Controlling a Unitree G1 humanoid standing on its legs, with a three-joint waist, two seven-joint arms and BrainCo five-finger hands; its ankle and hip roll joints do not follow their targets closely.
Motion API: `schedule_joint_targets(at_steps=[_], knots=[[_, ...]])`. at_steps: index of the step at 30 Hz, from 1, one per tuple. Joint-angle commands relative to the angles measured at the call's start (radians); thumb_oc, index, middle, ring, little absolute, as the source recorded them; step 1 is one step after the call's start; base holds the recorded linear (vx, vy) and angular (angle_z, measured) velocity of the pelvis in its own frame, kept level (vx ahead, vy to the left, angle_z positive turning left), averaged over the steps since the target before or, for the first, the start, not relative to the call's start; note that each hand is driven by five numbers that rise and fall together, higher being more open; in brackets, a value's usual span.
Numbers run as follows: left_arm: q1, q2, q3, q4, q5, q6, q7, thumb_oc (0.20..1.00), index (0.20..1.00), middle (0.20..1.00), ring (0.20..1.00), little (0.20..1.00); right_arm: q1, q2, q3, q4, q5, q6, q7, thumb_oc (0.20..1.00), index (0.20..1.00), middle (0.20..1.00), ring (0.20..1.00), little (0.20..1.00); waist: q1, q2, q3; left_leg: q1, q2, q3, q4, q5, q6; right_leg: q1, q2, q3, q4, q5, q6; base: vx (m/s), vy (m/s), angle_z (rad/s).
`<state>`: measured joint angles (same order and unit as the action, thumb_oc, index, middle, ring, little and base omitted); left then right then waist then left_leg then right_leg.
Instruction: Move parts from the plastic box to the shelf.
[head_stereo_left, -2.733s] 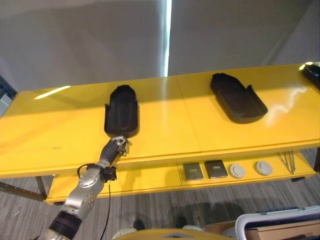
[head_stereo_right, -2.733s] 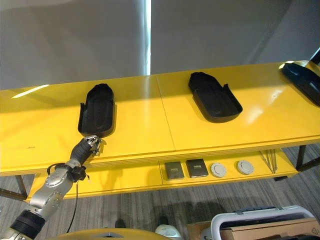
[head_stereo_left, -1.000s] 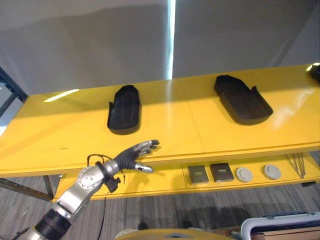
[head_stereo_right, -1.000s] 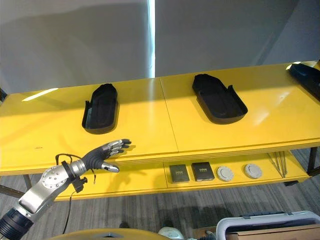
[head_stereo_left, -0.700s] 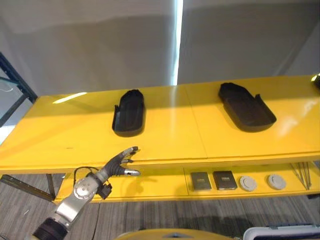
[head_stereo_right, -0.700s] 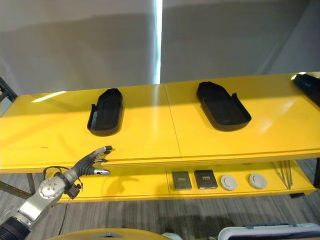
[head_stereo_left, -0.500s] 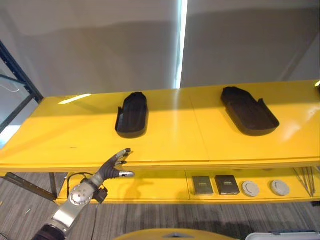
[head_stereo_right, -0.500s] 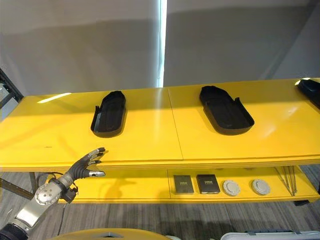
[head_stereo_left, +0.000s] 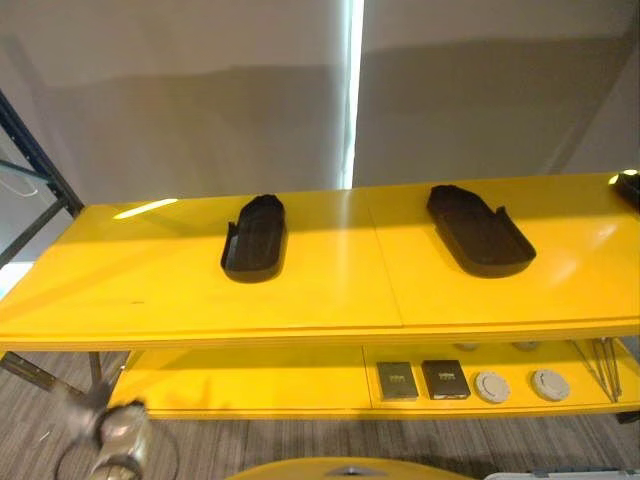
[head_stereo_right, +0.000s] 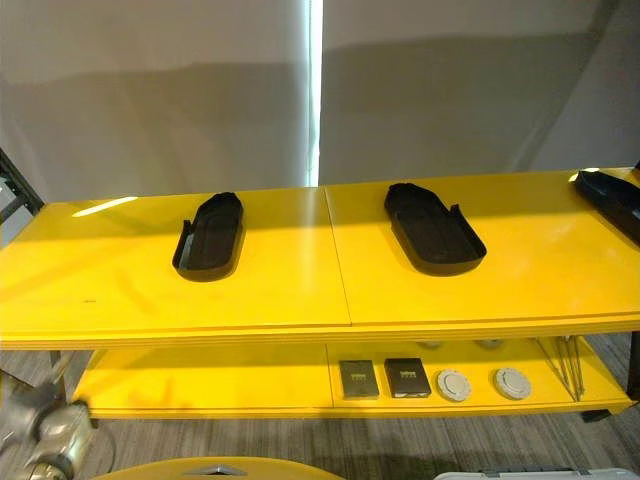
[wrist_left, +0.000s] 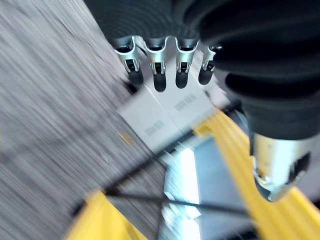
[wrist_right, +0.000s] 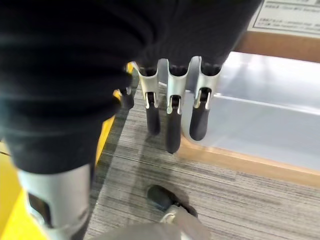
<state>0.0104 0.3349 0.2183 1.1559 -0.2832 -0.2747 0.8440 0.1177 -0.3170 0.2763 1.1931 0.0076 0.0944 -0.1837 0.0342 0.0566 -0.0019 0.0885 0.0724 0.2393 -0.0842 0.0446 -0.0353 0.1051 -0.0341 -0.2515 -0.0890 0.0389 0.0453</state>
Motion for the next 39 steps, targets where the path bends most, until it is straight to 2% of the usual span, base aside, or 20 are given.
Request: schedule_joint_targets(at_steps=[1,3,6,8,9,10,12,15,18,19,21,25,26,28,29,30,31,32,36,39], knots=[[0.068,0.058,-0.025,-0.037,-0.003,-0.008,0.091,1.000,1.000,1.000,1.000,1.000,-0.048,0.006,0.014,0.033,-0.025,0.016,-0.014,1.000,1.000,1.000,1.000,1.000,0.041,-0.041,0.072,0.004,0.063,-0.075,0.010,-0.019,-0.044,0.000,-0.107,0.029,0.002,0.000,0.086,0.02,0.021,0.38],[0.065,0.051,-0.024,-0.017,0.079,0.065,0.069,1.000,1.000,1.000,1.000,1.000,-0.040,0.002,0.017,0.029,-0.026,0.008,-0.005,1.000,1.000,1.000,1.000,1.000,0.038,-0.045,0.074,0.003,0.063,-0.076,0.007,-0.022,-0.045,-0.003,-0.111,0.021,0.002,-0.001,0.091,0.02,0.007,0.42],[0.078,0.039,-0.060,0.005,0.134,0.109,0.015,1.000,1.000,1.000,1.000,1.000,-0.040,0.001,0.011,0.034,-0.023,0.001,-0.001,1.000,1.000,1.000,1.000,1.000,0.041,-0.048,0.077,0.005,0.063,-0.076,0.004,-0.026,-0.045,-0.003,-0.110,0.016,0.002,-0.002,0.091,0.01,-0.003,0.14],[0.092,0.024,-0.095,0.032,0.160,0.141,-0.068,1.000,1.000,1.000,1.000,1.000,-0.039,0.003,0.004,0.039,-0.026,-0.005,0.001,1.000,1.000,1.000,1.000,1.000,0.043,-0.050,0.082,0.009,0.062,-0.075,0.002,-0.030,-0.043,0.000,-0.109,0.016,0.002,-0.002,0.092,0.01,0.000,-0.05],[0.110,-0.006,-0.156,0.079,0.209,0.188,-0.189,1.000,1.000,1.000,1.000,1.000,-0.041,0.005,-0.007,0.044,-0.041,-0.011,0.006,1.000,1.000,1.000,1.000,1.000,0.041,-0.054,0.083,0.008,0.060,-0.074,0.002,-0.031,-0.039,-0.002,-0.108,0.017,0.002,0.000,0.092,0.02,-0.004,-0.07],[0.120,-0.025,-0.200,0.105,0.218,0.208,-0.249,1.000,1.000,1.000,1.000,1.000,-0.044,0.008,-0.013,0.043,-0.057,-0.007,0.006,1.000,1.000,1.000,1.000,1.000,0.038,-0.056,0.086,0.011,0.059,-0.069,0.003,-0.034,-0.036,-0.001,-0.107,0.020,0.002,0.000,0.093,0.04,-0.009,-0.04],[0.119,-0.058,-0.250,0.136,0.192,0.213,-0.296,1.000,1.000,1.000,1.000,1.000,-0.051,0.016,-0.012,0.048,-0.081,0.004,-0.009,1.000,1.000,1.000,1.000,1.000,0.026,-0.065,0.087,0.018,0.057,-0.060,0.006,-0.041,-0.031,0.002,-0.101,0.035,0.002,-0.001,0.090,0.07,-0.009,-0.07],[0.092,-0.088,-0.308,0.134,0.190,0.183,-0.314,1.000,1.000,1.000,1.000,1.000,-0.057,0.023,0.007,0.063,-0.066,0.016,-0.001,1.000,1.000,1.000,1.000,1.000,0.017,-0.087,0.091,0.006,0.035,-0.098,0.066,-0.082,-0.015,-0.002,-0.086,0.101,0.004,-0.002,0.082,0.05,0.032,-0.16],[0.075,-0.090,-0.346,0.118,0.117,0.196,-0.322,1.000,1.000,1.000,1.000,1.000,-0.078,0.003,0.038,0.062,-0.029,0.029,0.015,1.000,1.000,1.000,1.000,1.000,0.044,-0.108,0.113,-0.054,-0.034,-0.258,0.202,-0.160,0.017,-0.027,-0.086,0.209,0.022,0.001,0.080,-0.12,0.223,-0.82],[0.066,-0.093,-0.368,0.122,0.133,0.194,-0.346,1.000,1.000,1.000,1.000,1.000,-0.091,-0.012,0.045,0.065,0.038,0.028,0.019,1.000,1.000,1.000,1.000,1.000,0.060,-0.119,0.138,-0.096,-0.095,-0.341,0.303,-0.222,0.041,-0.035,-0.093,0.295,0.022,0.015,0.089,-0.23,0.337,-2.25],[0.058,-0.097,-0.379,0.123,0.156,0.196,-0.367,1.000,1.000,1.000,1.000,1.000,-0.095,-0.009,0.032,0.070,0.051,0.031,0.023,1.000,1.000,1.000,1.000,1.000,0.055,-0.116,0.143,-0.091,-0.103,-0.334,0.299,-0.233,0.051,-0.044,-0.101,0.315,0.025,0.022,0.099,-0.18,0.304,-1.91],[0.040,-0.091,-0.444,0.105,0.174,0.221,-0.396,1.000,1.000,1.000,1.000,1.000,-0.082,-0.001,-0.034,0.091,0.095,0.031,0.044,1.000,1.000,1.000,1.000,1.000,0.015,-0.094,0.160,-0.082,-0.136,-0.301,0.302,-0.250,0.068,-0.111,-0.132,0.365,0.002,0.070,0.142,-0.20,0.305,-0.72],[0.038,-0.084,-0.457,0.098,0.190,0.228,-0.398,1.000,1.000,1.000,1.000,1.000,-0.076,-0.002,-0.047,0.090,0.113,0.042,0.053,1.000,1.000,1.000,1.000,1.000,0.009,-0.089,0.165,-0.087,-0.142,-0.288,0.308,-0.253,0.071,-0.132,-0.138,0.356,0.002,0.068,0.150,-0.18,0.186,-0.95],[0.031,-0.067,-0.466,0.092,0.174,0.255,-0.399,1.000,1.000,1.000,1.000,1.000,-0.071,-0.003,-0.086,0.101,0.138,0.046,0.048,1.000,1.000,1.000,1.000,1.000,0.017,-0.079,0.171,-0.080,-0.144,-0.242,0.297,-0.246,0.074,-0.188,-0.180,0.267,0.002,0.084,0.173,-0.21,0.175,-0.78],[0.031,-0.064,-0.466,0.093,0.177,0.258,-0.401,1.000,1.000,1.000,1.000,1.000,-0.072,-0.003,-0.090,0.104,0.147,0.044,0.045,1.000,1.000,1.000,1.000,1.000,0.020,-0.078,0.172,-0.077,-0.143,-0.236,0.293,-0.245,0.074,-0.194,-0.185,0.251,0.002,0.086,0.176,-0.20,0.103,-0.92],[0.031,-0.056,-0.461,0.099,0.194,0.255,-0.414,1.000,1.000,1.000,1.000,1.000,-0.079,-0.001,-0.103,0.116,0.153,0.039,0.046,1.000,1.000,1.000,1.000,1.000,0.035,-0.076,0.173,-0.068,-0.141,-0.208,0.280,-0.240,0.071,-0.217,-0.207,0.181,0.002,0.107,0.179,-0.15,0.058,-0.91],[0.031,-0.053,-0.457,0.101,0.190,0.251,-0.417,1.000,1.000,1.000,1.000,1.000,-0.084,-0.001,-0.106,0.119,0.151,0.035,0.046,1.000,1.000,1.000,1.000,1.000,0.040,-0.078,0.171,-0.065,-0.141,-0.189,0.273,-0.238,0.072,-0.221,-0.218,0.146,0.002,0.120,0.178,-0.25,0.073,-1.14],[0.024,-0.047,-0.464,0.103,0.238,0.245,-0.434,1.000,1.000,1.000,1.000,1.000,-0.093,-0.005,-0.119,0.133,0.184,0.027,0.053,1.000,1.000,1.000,1.000,1.000,0.049,-0.079,0.171,-0.052,-0.142,-0.140,0.251,-0.234,0.085,-0.211,-0.233,0.069,0.020,0.144,0.174,-0.19,0.049,-1.14],[-0.002,-0.049,-0.483,0.096,0.215,0.255,-0.423,1.000,1.000,1.000,1.000,1.000,-0.091,-0.003,-0.128,0.148,0.171,0.012,0.061,1.000,1.000,1.000,1.000,1.000,0.043,-0.075,0.156,-0.048,-0.145,-0.065,0.216,-0.224,0.119,-0.221,-0.248,0.020,0.189,0.118,0.160,-0.14,0.023,-0.75],[-0.022,-0.048,-0.486,0.087,0.211,0.267,-0.426,1.000,1.000,1.000,1.000,1.000,-0.087,0.006,-0.114,0.153,0.173,-0.007,0.052,1.000,1.000,1.000,1.000,1.000,0.048,-0.067,0.149,-0.031,-0.139,-0.030,0.198,-0.239,0.130,-0.207,-0.249,-0.025,0.243,0.098,0.169,-0.05,-0.083,-0.36]])
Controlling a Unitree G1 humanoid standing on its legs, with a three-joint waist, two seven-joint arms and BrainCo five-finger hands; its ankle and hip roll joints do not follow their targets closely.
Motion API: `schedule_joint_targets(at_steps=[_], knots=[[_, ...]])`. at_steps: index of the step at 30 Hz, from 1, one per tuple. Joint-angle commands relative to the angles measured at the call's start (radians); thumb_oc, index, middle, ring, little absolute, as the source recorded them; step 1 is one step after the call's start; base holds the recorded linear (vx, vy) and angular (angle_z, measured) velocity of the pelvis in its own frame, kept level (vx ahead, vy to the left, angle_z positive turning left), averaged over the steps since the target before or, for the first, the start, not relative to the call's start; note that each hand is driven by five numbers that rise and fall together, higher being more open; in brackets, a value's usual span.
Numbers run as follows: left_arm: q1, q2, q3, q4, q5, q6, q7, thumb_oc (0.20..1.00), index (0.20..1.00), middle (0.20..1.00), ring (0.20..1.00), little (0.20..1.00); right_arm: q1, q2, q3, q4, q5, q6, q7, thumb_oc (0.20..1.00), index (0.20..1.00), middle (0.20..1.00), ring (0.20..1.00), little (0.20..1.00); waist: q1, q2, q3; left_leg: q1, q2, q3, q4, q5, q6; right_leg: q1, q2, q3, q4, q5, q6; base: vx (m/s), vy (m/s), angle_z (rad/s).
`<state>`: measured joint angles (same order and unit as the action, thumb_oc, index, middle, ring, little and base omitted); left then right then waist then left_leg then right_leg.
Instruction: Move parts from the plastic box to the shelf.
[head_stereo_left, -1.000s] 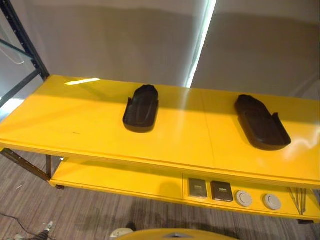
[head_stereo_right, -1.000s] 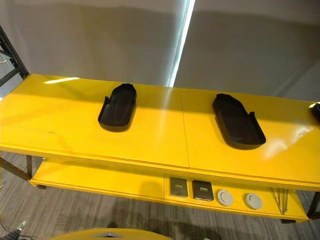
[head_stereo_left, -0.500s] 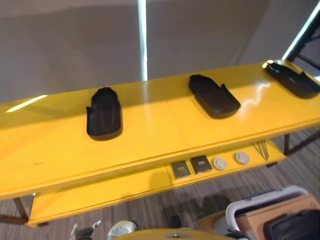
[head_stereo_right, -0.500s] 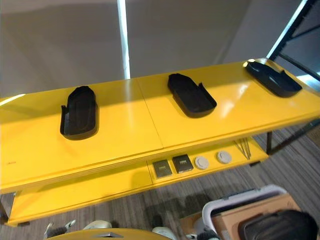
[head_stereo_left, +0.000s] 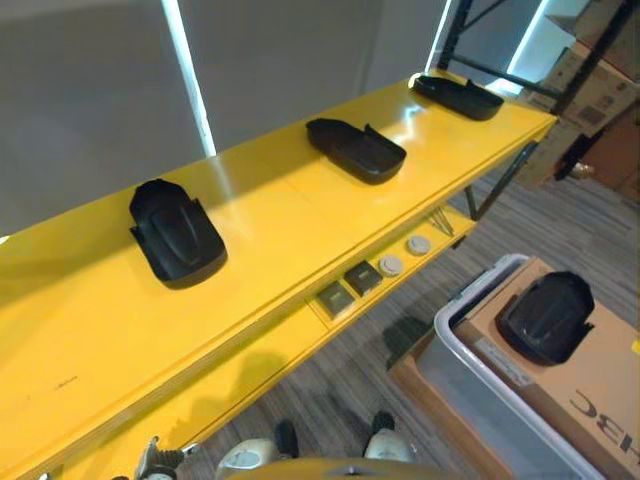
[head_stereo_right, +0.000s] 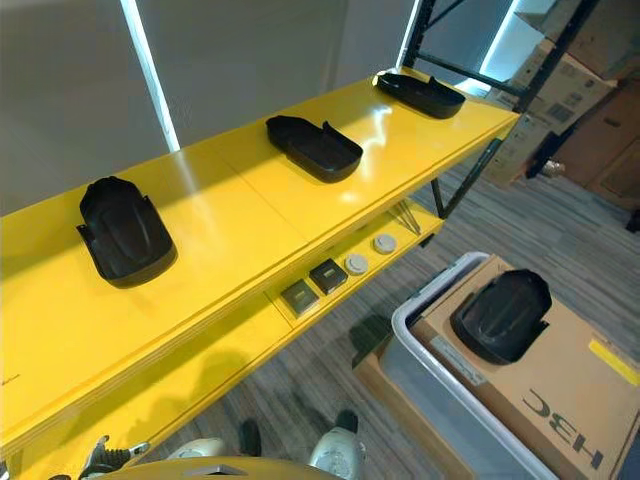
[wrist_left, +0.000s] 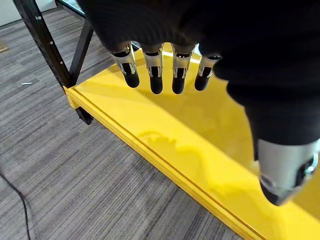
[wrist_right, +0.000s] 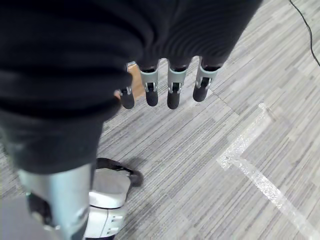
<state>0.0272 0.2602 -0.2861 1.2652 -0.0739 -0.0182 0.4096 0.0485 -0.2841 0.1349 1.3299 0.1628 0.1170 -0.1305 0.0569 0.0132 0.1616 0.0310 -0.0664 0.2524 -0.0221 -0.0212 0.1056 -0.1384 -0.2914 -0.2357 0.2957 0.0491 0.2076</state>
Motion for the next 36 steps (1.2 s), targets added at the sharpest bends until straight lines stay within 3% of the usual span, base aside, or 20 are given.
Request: schedule_joint_targets(at_steps=[1,4,8,9,11,14,16,19,20,23,24,27,28,36], knots=[[-0.045,0.027,0.018,-0.028,0.006,0.014,0.002,1.000,1.000,1.000,1.000,1.000,-0.016,-0.024,0.029,0.015,0.022,-0.034,-0.003,1.000,1.000,1.000,1.000,1.000,0.030,-0.025,-0.015,0.031,0.003,-0.026,0.129,-0.172,-0.011,0.046,0.008,-0.066,-0.146,0.080,0.009,-0.04,-0.152,-0.37],[-0.063,0.025,0.001,-0.036,0.007,0.017,-0.005,1.000,1.000,1.000,1.000,1.000,-0.016,-0.019,0.027,0.010,0.027,-0.055,0.000,1.000,1.000,1.000,1.000,1.000,0.046,-0.029,-0.025,0.039,0.016,0.017,0.104,-0.165,-0.019,0.070,-0.004,-0.145,-0.201,0.085,0.016,-0.01,-0.231,-0.64],[-0.074,0.026,-0.019,-0.042,0.030,0.024,-0.009,1.000,1.000,1.000,1.000,1.000,-0.008,-0.002,0.023,0.006,0.057,-0.087,-0.002,1.000,1.000,1.000,1.000,1.000,0.029,-0.035,-0.030,0.042,0.041,0.035,0.102,-0.158,-0.035,0.075,0.022,-0.149,-0.225,0.070,0.018,0.02,-0.299,-0.60],[-0.072,0.023,-0.025,-0.042,0.063,0.020,-0.015,1.000,1.000,1.000,1.000,1.000,-0.001,0.007,0.023,0.000,0.066,-0.105,-0.013,1.000,1.000,1.000,1.000,1.000,0.017,-0.037,-0.036,0.048,0.065,0.051,0.087,-0.143,-0.053,0.091,0.048,-0.150,-0.246,0.052,0.008,0.04,-0.409,-0.46],[-0.072,0.023,-0.027,-0.043,0.063,0.019,-0.015,1.000,1.000,1.000,1.000,1.000,0.001,0.008,0.023,-0.001,0.067,-0.108,-0.014,1.000,1.000,1.000,1.000,1.000,0.015,-0.037,-0.037,0.051,0.070,0.054,0.082,-0.139,-0.056,0.094,0.053,-0.150,-0.251,0.050,0.005,0.02,-0.252,-0.60],[-0.071,0.003,-0.034,-0.039,0.064,-0.004,-0.014,1.000,1.000,1.000,1.000,1.000,-0.001,0.004,0.033,-0.009,0.038,-0.146,-0.024,1.000,1.000,1.000,1.000,1.000,-0.014,-0.042,-0.053,0.058,0.144,0.091,0.093,-0.115,-0.109,0.127,0.114,-0.134,-0.322,0.032,-0.038,0.04,-0.426,-0.13],[-0.070,-0.002,-0.035,-0.039,0.058,-0.009,-0.010,1.000,1.000,1.000,1.000,1.000,-0.006,0.000,0.035,-0.014,0.030,-0.149,-0.021,1.000,1.000,1.000,1.000,1.000,-0.018,-0.043,-0.054,0.052,0.161,0.096,0.113,-0.115,-0.120,0.129,0.123,-0.130,-0.330,0.030,-0.047,0.02,-0.289,-0.26],[-0.076,-0.025,-0.036,-0.040,0.028,-0.016,0.010,1.000,1.000,1.000,1.000,1.000,-0.035,-0.019,0.059,-0.044,0.007,-0.147,-0.015,1.000,1.000,1.000,1.000,1.000,-0.017,-0.050,-0.043,-0.016,0.227,0.066,0.272,-0.072,-0.165,0.139,0.153,-0.110,-0.348,0.017,-0.083,0.00,-0.292,-0.40],[-0.079,-0.034,-0.034,-0.048,0.014,-0.015,0.021,1.000,1.000,1.000,1.000,1.000,-0.053,-0.033,0.082,-0.067,0.003,-0.139,-0.009,1.000,1.000,1.000,1.000,1.000,-0.005,-0.048,-0.029,-0.075,0.251,-0.002,0.390,-0.025,-0.185,0.145,0.175,-0.085,-0.351,0.005,-0.107,0.01,-0.260,-0.67],[-0.078,-0.038,-0.028,-0.063,0.002,-0.006,0.025,1.000,1.000,1.000,1.000,1.000,-0.078,-0.050,0.113,-0.091,0.020,-0.125,0.004,1.000,1.000,1.000,1.000,1.000,0.022,-0.042,-0.006,-0.151,0.230,-0.122,0.524,0.004,-0.180,0.158,0.202,-0.029,-0.345,-0.013,-0.135,0.02,-0.155,-0.90],[-0.076,-0.035,-0.031,-0.075,0.004,0.006,0.036,1.000,1.000,1.000,1.000,1.000,-0.098,-0.059,0.131,-0.100,0.047,-0.116,0.009,1.000,1.000,1.000,1.000,1.000,0.039,-0.044,0.006,-0.185,0.174,-0.162,0.497,0.016,-0.156,0.159,0.205,-0.003,-0.343,-0.014,-0.143,0.03,-0.022,-1.00],[-0.073,-0.032,-0.037,-0.082,-0.004,0.011,0.041,1.000,1.000,1.000,1.000,1.000,-0.115,-0.061,0.137,-0.098,0.073,-0.121,0.014,1.000,1.000,1.000,1.000,1.000,0.050,-0.037,0.013,-0.167,0.140,-0.171,0.382,0.013,-0.154,0.171,0.205,0.003,-0.346,-0.022,-0.134,0.07,0.083,-0.75],[-0.071,-0.024,-0.043,-0.083,-0.011,0.010,0.032,1.000,1.000,1.000,1.000,1.000,-0.123,-0.065,0.144,-0.109,0.084,-0.128,0.002,1.000,1.000,1.000,1.000,1.000,0.050,-0.017,0.012,-0.156,0.119,-0.179,0.189,0.050,-0.170,0.181,0.201,0.000,-0.347,-0.027,-0.120,0.18,0.271,-0.39],[-0.054,0.000,-0.034,-0.114,-0.028,0.009,0.035,1.000,1.000,1.000,1.000,1.000,-0.105,-0.072,0.157,-0.375,0.199,-0.142,-0.115,1.000,1.000,1.000,1.000,1.000,0.041,0.012,0.010,-0.082,0.092,-0.210,0.052,0.035,-0.149,0.151,0.174,-0.010,-0.278,-0.055,-0.108,0.06,0.149,-0.31]])
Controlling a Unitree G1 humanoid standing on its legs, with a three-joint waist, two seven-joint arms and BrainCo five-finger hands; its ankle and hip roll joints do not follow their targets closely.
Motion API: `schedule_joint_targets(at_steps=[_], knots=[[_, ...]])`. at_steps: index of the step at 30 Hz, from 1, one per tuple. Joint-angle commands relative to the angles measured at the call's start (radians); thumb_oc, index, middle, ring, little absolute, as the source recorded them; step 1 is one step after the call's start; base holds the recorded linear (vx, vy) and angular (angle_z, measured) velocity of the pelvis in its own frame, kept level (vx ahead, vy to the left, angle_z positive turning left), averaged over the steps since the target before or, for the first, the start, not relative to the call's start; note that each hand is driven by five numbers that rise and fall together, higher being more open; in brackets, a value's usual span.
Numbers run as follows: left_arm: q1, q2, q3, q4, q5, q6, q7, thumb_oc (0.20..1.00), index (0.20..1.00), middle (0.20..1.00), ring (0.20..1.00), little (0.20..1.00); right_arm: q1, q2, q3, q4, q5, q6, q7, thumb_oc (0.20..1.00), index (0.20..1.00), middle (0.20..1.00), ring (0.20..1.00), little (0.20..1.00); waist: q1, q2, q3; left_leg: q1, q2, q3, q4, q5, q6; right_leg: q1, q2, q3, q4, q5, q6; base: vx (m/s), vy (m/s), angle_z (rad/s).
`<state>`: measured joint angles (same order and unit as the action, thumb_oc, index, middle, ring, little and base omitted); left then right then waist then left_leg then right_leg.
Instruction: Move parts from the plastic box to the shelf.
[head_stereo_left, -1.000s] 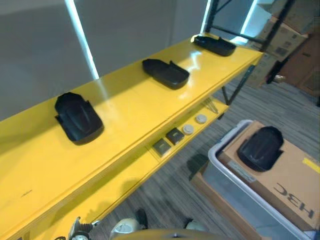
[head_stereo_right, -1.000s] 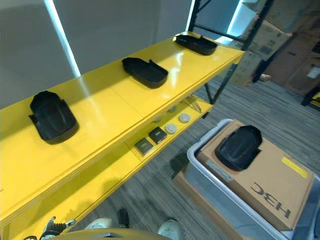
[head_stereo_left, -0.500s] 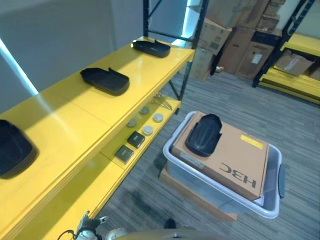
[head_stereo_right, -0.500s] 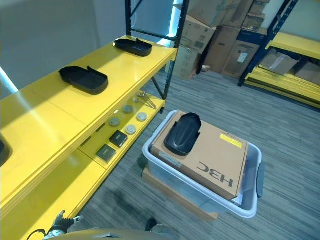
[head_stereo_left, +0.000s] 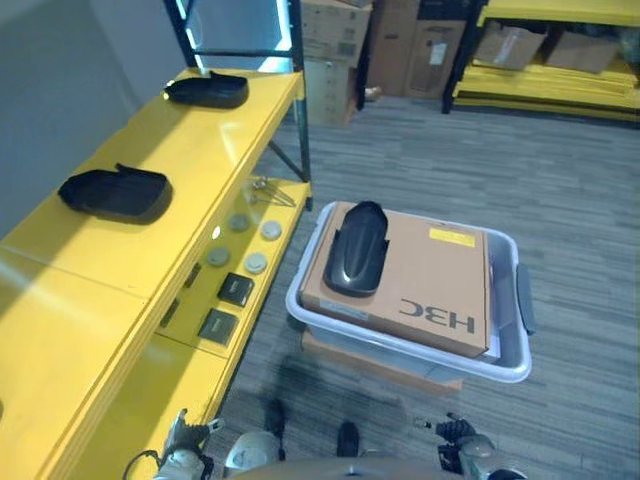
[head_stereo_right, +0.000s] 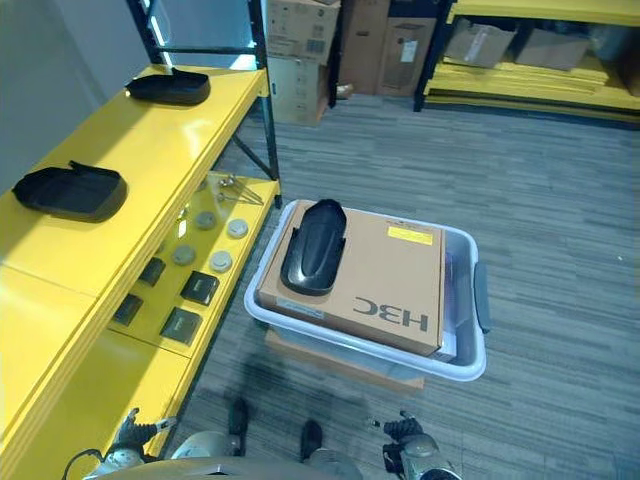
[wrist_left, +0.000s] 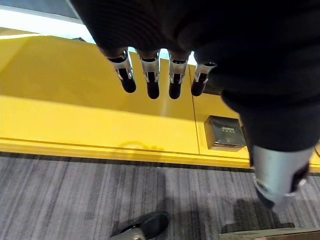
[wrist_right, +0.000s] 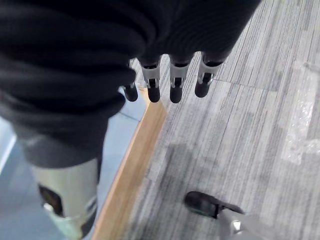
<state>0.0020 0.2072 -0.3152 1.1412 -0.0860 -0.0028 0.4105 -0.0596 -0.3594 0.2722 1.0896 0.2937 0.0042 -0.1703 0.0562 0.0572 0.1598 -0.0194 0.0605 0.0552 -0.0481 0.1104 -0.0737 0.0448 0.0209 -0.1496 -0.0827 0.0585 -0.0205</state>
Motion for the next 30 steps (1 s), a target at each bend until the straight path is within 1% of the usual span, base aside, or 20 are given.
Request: schedule_joint_targets(at_steps=[1,2,3,4,5,7,8,10,14,15,16,17,18,22,24,25,26,28,29,30], knots=[[-0.020,0.055,0.001,0.006,-0.015,-0.008,0.037,1.000,1.000,1.000,1.000,1.000,0.004,0.000,0.023,-0.201,0.075,-0.025,-0.094,1.000,1.000,1.000,1.000,1.000,0.042,-0.033,0.012,-0.027,-0.038,-0.018,0.069,-0.096,0.033,-0.034,-0.138,-0.094,0.098,-0.062,0.122,0.03,0.043,0.06],[-0.007,0.057,0.008,0.000,-0.012,-0.013,0.041,1.000,1.000,1.000,1.000,1.000,0.005,-0.005,0.028,-0.299,0.083,0.006,-0.121,1.000,1.000,1.000,1.000,1.000,0.044,-0.036,0.012,-0.022,-0.039,-0.022,0.058,-0.095,0.036,-0.035,-0.138,-0.093,0.096,-0.057,0.124,0.02,0.033,-0.07],[0.018,0.058,0.019,-0.012,0.001,-0.024,0.049,1.000,1.000,1.000,1.000,1.000,0.002,-0.021,0.024,-0.463,0.092,0.029,-0.160,1.000,1.000,1.000,1.000,1.000,0.046,-0.043,0.012,-0.013,-0.042,-0.026,0.039,-0.092,0.042,-0.036,-0.135,-0.092,0.087,-0.050,0.128,0.02,0.015,-0.10],[0.026,0.058,0.024,-0.014,0.005,-0.030,0.053,1.000,1.000,1.000,1.000,1.000,0.001,-0.026,0.020,-0.505,0.075,0.006,-0.168,1.000,1.000,1.000,1.000,1.000,0.047,-0.046,0.011,-0.011,-0.042,-0.027,0.033,-0.090,0.044,-0.036,-0.134,-0.092,0.083,-0.046,0.129,0.01,0.022,-0.17],[0.044,0.063,0.039,-0.027,0.011,-0.036,0.052,1.000,1.000,1.000,1.000,1.000,-0.010,-0.045,-0.002,-0.648,0.057,0.018,-0.195,1.000,1.000,1.000,1.000,1.000,0.052,-0.051,0.008,-0.004,-0.047,-0.028,0.015,-0.088,0.051,-0.036,-0.132,-0.091,0.070,-0.037,0.135,0.01,0.018,-0.11],[0.050,0.066,0.044,-0.031,0.014,-0.037,0.052,1.000,1.000,1.000,1.000,1.000,-0.019,-0.053,-0.013,-0.702,0.050,0.035,-0.208,1.000,1.000,1.000,1.000,1.000,0.055,-0.053,0.006,-0.001,-0.048,-0.028,0.010,-0.088,0.054,-0.035,-0.132,-0.090,0.066,-0.035,0.136,0.00,0.008,-0.04],[0.060,0.071,0.051,-0.036,0.023,-0.041,0.051,1.000,1.000,1.000,1.000,1.000,-0.042,-0.070,-0.029,-0.771,0.041,0.011,-0.236,1.000,1.000,1.000,1.000,1.000,0.063,-0.057,0.001,0.004,-0.052,-0.030,0.000,-0.090,0.059,-0.034,-0.132,-0.091,0.057,-0.031,0.140,0.00,0.010,0.05],[0.066,0.083,0.059,-0.040,0.030,-0.043,0.042,1.000,1.000,1.000,1.000,1.000,-0.086,-0.104,-0.058,-0.834,0.066,0.010,-0.250,1.000,1.000,1.000,1.000,1.000,0.079,-0.061,-0.007,0.009,-0.054,-0.031,-0.007,-0.093,0.063,-0.032,-0.134,-0.094,0.050,-0.029,0.145,0.00,0.006,0.03],[0.063,0.101,0.073,-0.021,0.036,-0.057,0.025,1.000,1.000,1.000,1.000,1.000,-0.201,-0.162,-0.102,-0.891,0.105,0.035,-0.275,1.000,1.000,1.000,1.000,1.000,0.105,-0.065,-0.024,0.021,-0.055,-0.024,-0.020,-0.098,0.066,-0.019,-0.140,-0.110,0.039,-0.028,0.150,0.00,0.021,0.04],[0.064,0.104,0.075,-0.008,0.029,-0.062,0.026,1.000,1.000,1.000,1.000,1.000,-0.257,-0.178,-0.118,-0.914,0.110,0.059,-0.300,1.000,1.000,1.000,1.000,1.000,0.116,-0.066,-0.035,0.028,-0.056,-0.023,-0.028,-0.100,0.067,-0.012,-0.140,-0.116,0.033,-0.029,0.151,0.01,0.022,0.03],[0.065,0.105,0.076,-0.005,0.029,-0.063,0.026,1.000,1.000,1.000,1.000,1.000,-0.266,-0.182,-0.121,-0.919,0.117,0.072,-0.300,1.000,1.000,1.000,1.000,1.000,0.118,-0.066,-0.036,0.030,-0.056,-0.023,-0.030,-0.100,0.067,-0.010,-0.140,-0.116,0.032,-0.029,0.151,0.04,0.034,0.06],[0.070,0.103,0.085,0.020,0.037,-0.070,0.030,1.000,1.000,1.000,1.000,1.000,-0.309,-0.198,-0.142,-0.948,0.112,0.114,-0.334,1.000,1.000,1.000,1.000,1.000,0.129,-0.070,-0.051,0.037,-0.058,-0.021,-0.035,-0.102,0.067,0.002,-0.141,-0.125,0.022,-0.028,0.150,0.08,0.018,0.13],[0.078,0.100,0.095,0.035,0.052,-0.073,0.035,1.000,1.000,1.000,1.000,1.000,-0.320,-0.205,-0.159,-0.954,0.117,0.136,-0.357,1.000,1.000,1.000,1.000,1.000,0.135,-0.075,-0.061,0.043,-0.058,-0.019,-0.039,-0.105,0.066,0.011,-0.141,-0.131,0.013,-0.027,0.150,0.08,0.015,0.21],[0.090,0.094,0.110,0.049,0.066,-0.077,0.045,1.000,1.000,1.000,1.000,1.000,-0.316,-0.222,-0.190,-0.933,0.061,0.177,-0.410,1.000,1.000,1.000,1.000,1.000,0.138,-0.082,-0.070,0.047,-0.059,-0.016,-0.039,-0.111,0.066,0.018,-0.140,-0.132,0.004,-0.025,0.152,0.07,0.001,0.08],[0.097,0.095,0.114,0.050,0.067,-0.080,0.047,1.000,1.000,1.000,1.000,1.000,-0.312,-0.226,-0.199,-0.900,-0.003,0.196,-0.449,1.000,1.000,1.000,1.000,1.000,0.140,-0.082,-0.074,0.050,-0.059,-0.014,-0.039,-0.112,0.067,0.018,-0.140,-0.132,0.008,-0.028,0.152,0.10,0.015,-0.02],[0.101,0.097,0.110,0.051,0.070,-0.087,0.046,1.000,1.000,1.000,1.000,1.000,-0.311,-0.239,-0.204,-0.848,-0.015,0.201,-0.490,1.000,1.000,1.000,1.000,1.000,0.145,-0.082,-0.075,0.049,-0.059,-0.013,-0.037,-0.113,0.068,0.017,-0.142,-0.135,0.015,-0.033,0.152,0.17,0.038,-0.01],[0.103,0.100,0.099,0.052,0.067,-0.103,0.040,1.000,1.000,1.000,1.000,1.000,-0.320,-0.254,-0.204,-0.786,-0.046,0.202,-0.539,1.000,1.000,1.000,1.000,1.000,0.151,-0.080,-0.073,0.046,-0.059,-0.015,-0.031,-0.115,0.069,0.015,-0.145,-0.139,0.024,-0.038,0.152,0.16,0.040,-0.01],[0.100,0.106,0.083,0.047,0.060,-0.117,0.032,1.000,1.000,1.000,1.000,1.000,-0.335,-0.268,-0.203,-0.722,-0.034,0.199,-0.580,1.000,1.000,1.000,1.000,1.000,0.160,-0.078,-0.067,0.033,-0.059,-0.020,-0.018,-0.117,0.071,0.005,-0.150,-0.145,0.039,-0.043,0.151,0.08,0.032,0.00],[0.092,0.113,0.065,0.041,0.044,-0.134,0.021,1.000,1.000,1.000,1.000,1.000,-0.352,-0.283,-0.200,-0.650,-0.043,0.175,-0.607,1.000,1.000,1.000,1.000,1.000,0.168,-0.076,-0.056,0.009,-0.060,-0.028,0.004,-0.120,0.072,-0.010,-0.155,-0.151,0.054,-0.046,0.151,0.00,0.000,0.00],[0.082,0.120,0.055,0.037,0.035,-0.141,0.012,1.000,1.000,1.000,1.000,1.000,-0.371,-0.296,-0.197,-0.609,-0.032,0.168,-0.619,1.000,1.000,1.000,1.000,1.000,0.174,-0.074,-0.048,-0.011,-0.062,-0.036,0.017,-0.120,0.073,-0.025,-0.159,-0.157,0.065,-0.046,0.151,-0.02,0.024,0.03]])
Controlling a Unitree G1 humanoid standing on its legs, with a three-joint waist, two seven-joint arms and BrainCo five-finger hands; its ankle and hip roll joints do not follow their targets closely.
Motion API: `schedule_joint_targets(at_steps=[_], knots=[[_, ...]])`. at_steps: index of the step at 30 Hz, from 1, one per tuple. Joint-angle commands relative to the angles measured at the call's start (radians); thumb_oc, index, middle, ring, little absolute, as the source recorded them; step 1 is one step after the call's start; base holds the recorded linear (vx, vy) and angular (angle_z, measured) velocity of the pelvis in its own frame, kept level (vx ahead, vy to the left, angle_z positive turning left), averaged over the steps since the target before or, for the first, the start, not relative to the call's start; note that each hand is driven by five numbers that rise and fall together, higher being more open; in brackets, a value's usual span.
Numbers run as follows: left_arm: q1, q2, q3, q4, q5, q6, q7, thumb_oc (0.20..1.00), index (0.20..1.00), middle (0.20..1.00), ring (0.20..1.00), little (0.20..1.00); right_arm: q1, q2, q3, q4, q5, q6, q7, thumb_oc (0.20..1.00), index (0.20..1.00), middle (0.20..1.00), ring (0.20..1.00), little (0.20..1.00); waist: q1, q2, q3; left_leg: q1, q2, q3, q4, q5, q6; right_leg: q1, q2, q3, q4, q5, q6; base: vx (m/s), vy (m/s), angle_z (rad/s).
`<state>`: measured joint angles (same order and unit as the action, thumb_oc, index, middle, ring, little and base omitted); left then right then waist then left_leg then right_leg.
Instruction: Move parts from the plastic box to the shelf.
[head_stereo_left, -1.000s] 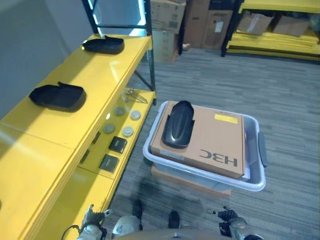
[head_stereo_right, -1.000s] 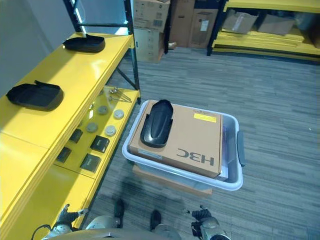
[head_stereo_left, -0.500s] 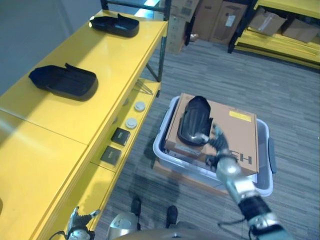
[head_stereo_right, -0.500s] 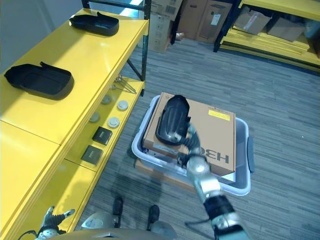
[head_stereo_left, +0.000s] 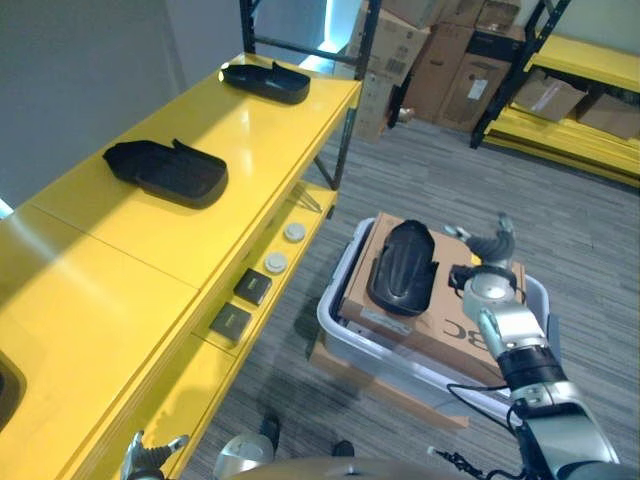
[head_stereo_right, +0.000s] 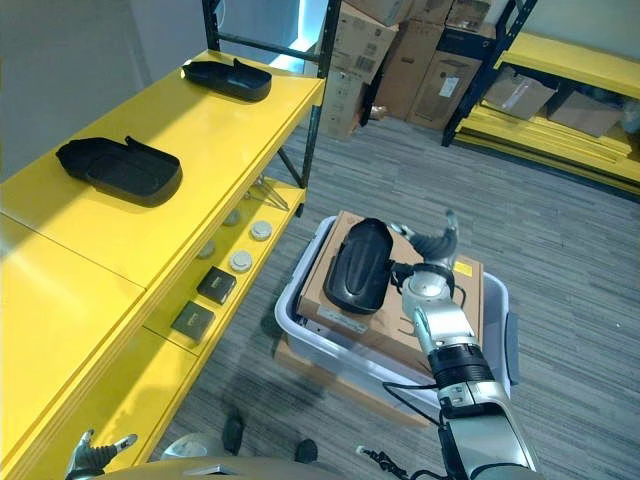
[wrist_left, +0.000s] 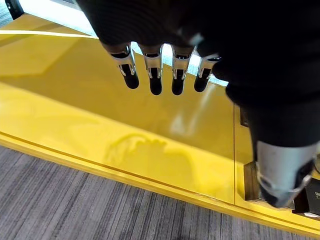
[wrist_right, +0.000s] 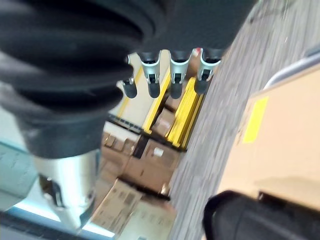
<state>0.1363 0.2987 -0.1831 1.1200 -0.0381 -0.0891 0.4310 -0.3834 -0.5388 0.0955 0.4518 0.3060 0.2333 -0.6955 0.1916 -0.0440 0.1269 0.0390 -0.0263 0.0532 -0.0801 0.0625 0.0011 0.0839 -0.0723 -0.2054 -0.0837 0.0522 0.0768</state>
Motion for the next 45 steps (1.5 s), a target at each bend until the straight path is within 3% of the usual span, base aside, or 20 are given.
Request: schedule_joint_targets(at_steps=[1,2,7,12,24,36,45], knots=[[-0.057,0.031,-0.083,0.056,-0.019,-0.057,-0.012,1.000,1.000,1.000,1.000,1.000,-0.057,-0.122,-0.018,0.047,-0.041,-0.062,-0.102,1.000,1.000,1.000,1.000,1.000,0.040,0.029,-0.012,-0.080,0.024,-0.037,0.055,-0.072,-0.001,-0.073,-0.068,-0.103,0.071,-0.040,0.054,-0.18,0.038,0.11],[-0.098,0.049,-0.119,0.043,-0.067,-0.084,-0.034,1.000,1.000,1.000,1.000,1.000,-0.114,-0.160,-0.004,0.165,-0.039,-0.119,-0.118,1.000,1.000,1.000,1.000,1.000,0.051,0.040,0.025,-0.146,0.018,-0.059,0.082,-0.068,0.001,-0.124,-0.076,-0.115,0.089,-0.040,0.055,-0.20,0.039,0.21],[-0.182,0.076,-0.176,0.018,-0.146,-0.108,-0.056,1.000,1.000,1.000,1.000,1.000,-0.237,-0.225,0.041,0.355,0.021,-0.198,-0.131,1.000,1.000,1.000,1.000,1.000,0.069,0.060,0.101,-0.248,0.004,-0.101,0.107,-0.050,0.002,-0.200,-0.081,-0.136,0.102,-0.031,0.057,-0.20,0.007,0.20],[-0.198,0.089,-0.205,-0.001,-0.161,-0.125,-0.059,1.000,1.000,1.000,1.000,1.000,-0.297,-0.268,0.082,0.465,0.089,-0.229,-0.124,1.000,1.000,1.000,1.000,1.000,0.090,0.065,0.156,-0.320,-0.012,-0.138,0.134,-0.040,0.001,-0.250,-0.087,-0.151,0.120,-0.027,0.058,-0.07,0.000,0.17],[-0.170,0.095,-0.229,-0.017,-0.161,-0.156,-0.079,1.000,1.000,1.000,1.000,1.000,-0.338,-0.265,0.129,0.545,0.142,-0.193,-0.059,1.000,1.000,1.000,1.000,1.000,0.108,0.080,0.194,-0.353,-0.025,-0.144,0.133,-0.031,-0.003,-0.280,-0.095,-0.150,0.127,-0.030,0.060,0.01,0.032,0.06],[-0.176,0.087,-0.240,-0.019,-0.175,-0.171,-0.088,1.000,1.000,1.000,1.000,1.000,-0.346,-0.219,0.188,0.645,0.040,-0.129,-0.023,1.000,1.000,1.000,1.000,1.000,0.115,0.097,0.213,-0.363,-0.026,-0.134,0.133,-0.027,-0.004,-0.291,-0.104,-0.146,0.124,-0.024,0.062,0.00,0.012,0.00],[-0.196,0.088,-0.240,-0.004,-0.190,-0.177,-0.092,1.000,1.000,1.000,1.000,1.000,-0.360,-0.214,0.223,0.730,0.014,-0.137,0.003,1.000,1.000,1.000,1.000,1.000,0.122,0.095,0.214,-0.370,-0.027,-0.130,0.131,-0.024,-0.002,-0.299,-0.108,-0.145,0.121,-0.015,0.067,0.00,0.010,0.00]])
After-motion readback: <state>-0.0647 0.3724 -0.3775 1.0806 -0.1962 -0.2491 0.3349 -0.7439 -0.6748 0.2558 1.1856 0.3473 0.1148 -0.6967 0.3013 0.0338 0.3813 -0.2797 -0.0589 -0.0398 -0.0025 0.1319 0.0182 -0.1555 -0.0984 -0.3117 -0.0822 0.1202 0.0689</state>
